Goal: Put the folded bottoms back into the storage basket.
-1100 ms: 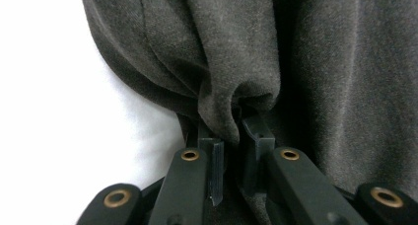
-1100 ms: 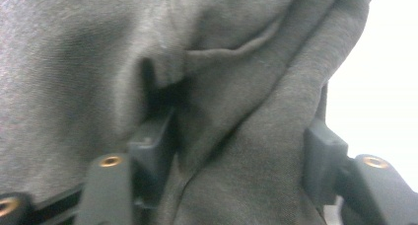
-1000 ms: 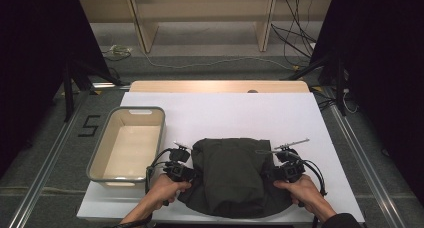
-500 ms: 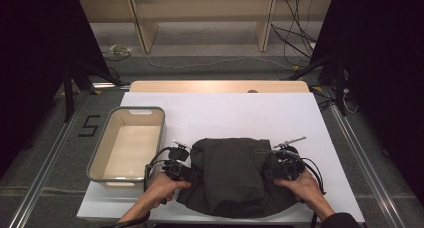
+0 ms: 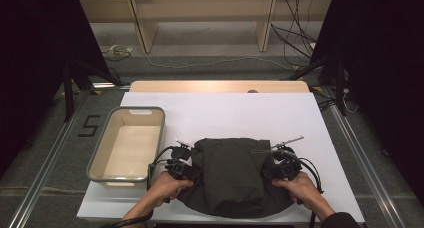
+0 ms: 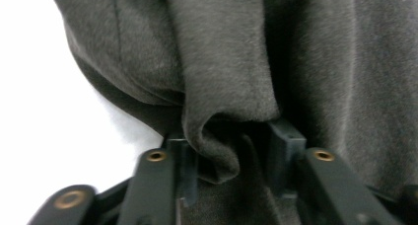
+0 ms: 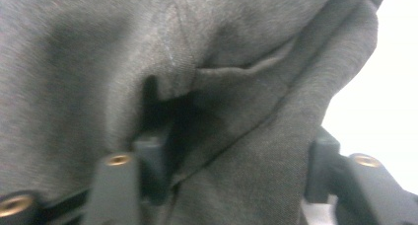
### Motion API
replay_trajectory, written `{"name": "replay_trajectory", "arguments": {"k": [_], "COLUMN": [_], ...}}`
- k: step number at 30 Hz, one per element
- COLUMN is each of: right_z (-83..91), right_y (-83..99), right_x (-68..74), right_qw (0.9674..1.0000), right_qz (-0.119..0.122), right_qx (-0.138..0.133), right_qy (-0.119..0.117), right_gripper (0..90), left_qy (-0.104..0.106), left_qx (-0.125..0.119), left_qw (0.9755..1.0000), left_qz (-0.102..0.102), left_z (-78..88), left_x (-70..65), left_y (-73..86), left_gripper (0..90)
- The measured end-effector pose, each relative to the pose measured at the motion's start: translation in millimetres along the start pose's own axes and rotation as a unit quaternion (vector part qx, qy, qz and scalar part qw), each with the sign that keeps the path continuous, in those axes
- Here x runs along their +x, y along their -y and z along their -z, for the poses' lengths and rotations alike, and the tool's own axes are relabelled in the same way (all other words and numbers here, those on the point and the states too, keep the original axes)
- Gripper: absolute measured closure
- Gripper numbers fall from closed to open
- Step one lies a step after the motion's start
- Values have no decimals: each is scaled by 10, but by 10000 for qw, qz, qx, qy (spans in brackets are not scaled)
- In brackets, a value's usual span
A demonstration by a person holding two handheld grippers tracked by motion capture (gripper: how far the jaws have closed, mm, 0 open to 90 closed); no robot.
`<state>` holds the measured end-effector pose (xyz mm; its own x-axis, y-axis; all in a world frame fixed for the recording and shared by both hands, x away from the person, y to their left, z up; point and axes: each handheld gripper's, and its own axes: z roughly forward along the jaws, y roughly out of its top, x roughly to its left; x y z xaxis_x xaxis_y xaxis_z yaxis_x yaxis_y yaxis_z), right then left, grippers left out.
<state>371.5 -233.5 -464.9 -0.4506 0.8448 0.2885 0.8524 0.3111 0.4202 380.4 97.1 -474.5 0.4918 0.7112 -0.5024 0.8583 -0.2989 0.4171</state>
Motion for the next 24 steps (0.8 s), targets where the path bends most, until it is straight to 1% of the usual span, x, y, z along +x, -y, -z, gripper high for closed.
{"name": "replay_trajectory", "arguments": {"k": [2, 3, 4, 5, 6, 8, 9, 11, 12, 14, 16, 18, 19, 20, 22, 24], "right_z": [-11, -10, -13, -18, -18, -11, -2, 28, 48, 101, 150, 178, 180, 173, 147, 139], "right_y": [-2, -4, -4, -5, -6, -7, -8, -9, -10, -13, -19, -28, -32, -33, -30, -31], "right_x": [6, 3, -10, -17, -15, 12, 25, 37, 36, 41, 65, 86, 89, 88, 83, 78], "right_qw": [10000, 10000, 9999, 9997, 9996, 9995, 9994, 9990, 9987, 9978, 9971, 9964, 9965, 9968, 9975, 9977], "right_qz": [57, 47, 34, -12, -19, 85, 158, 184, 190, 171, 215, 263, 279, 277, 289, 305], "right_qx": [8, 16, 9, -4, -12, -71, -109, -191, -246, -370, -481, -562, -563, -542, -480, -448], "right_qy": [-45, -82, -124, -225, -281, -297, -292, -352, -400, -525, -556, -571, -544, -514, -434, -416], "right_gripper": [558, 588, 628, 675, 716, 765, 775, 788, 792, 797, 799, 800, 799, 799, 798, 798], "left_qy": [26, 45, 50, 62, 82, 83, 63, 81, 71, 148, 230, 264, 268, 252, 128, 109], "left_qx": [-35, -80, -104, -158, -214, -295, -326, -385, -405, -504, -618, -657, -624, -539, -399, -342], "left_qw": [10000, 9999, 9999, 9998, 9996, 9992, 9989, 9986, 9984, 9976, 9966, 9961, 9964, 9969, 9978, 9981], "left_qz": [-79, -75, -122, -110, -143, -246, -317, -345, -393, -449, -490, -521, -516, -519, -513, -505], "left_z": [7, 13, 29, 46, 66, 106, 125, 141, 160, 220, 288, 343, 343, 318, 228, 177], "left_x": [-13, -22, -26, -40, -50, -77, -92, -116, -127, -152, -178, -198, -196, -185, -155, -146], "left_y": [-7, -9, -14, -18, -23, -41, -48, -60, -65, -74, -87, -107, -112, -109, -82, -66], "left_gripper": [745, 777, 807, 827, 840, 853, 855, 858, 859, 862, 863, 863, 861, 859, 856, 856]}}
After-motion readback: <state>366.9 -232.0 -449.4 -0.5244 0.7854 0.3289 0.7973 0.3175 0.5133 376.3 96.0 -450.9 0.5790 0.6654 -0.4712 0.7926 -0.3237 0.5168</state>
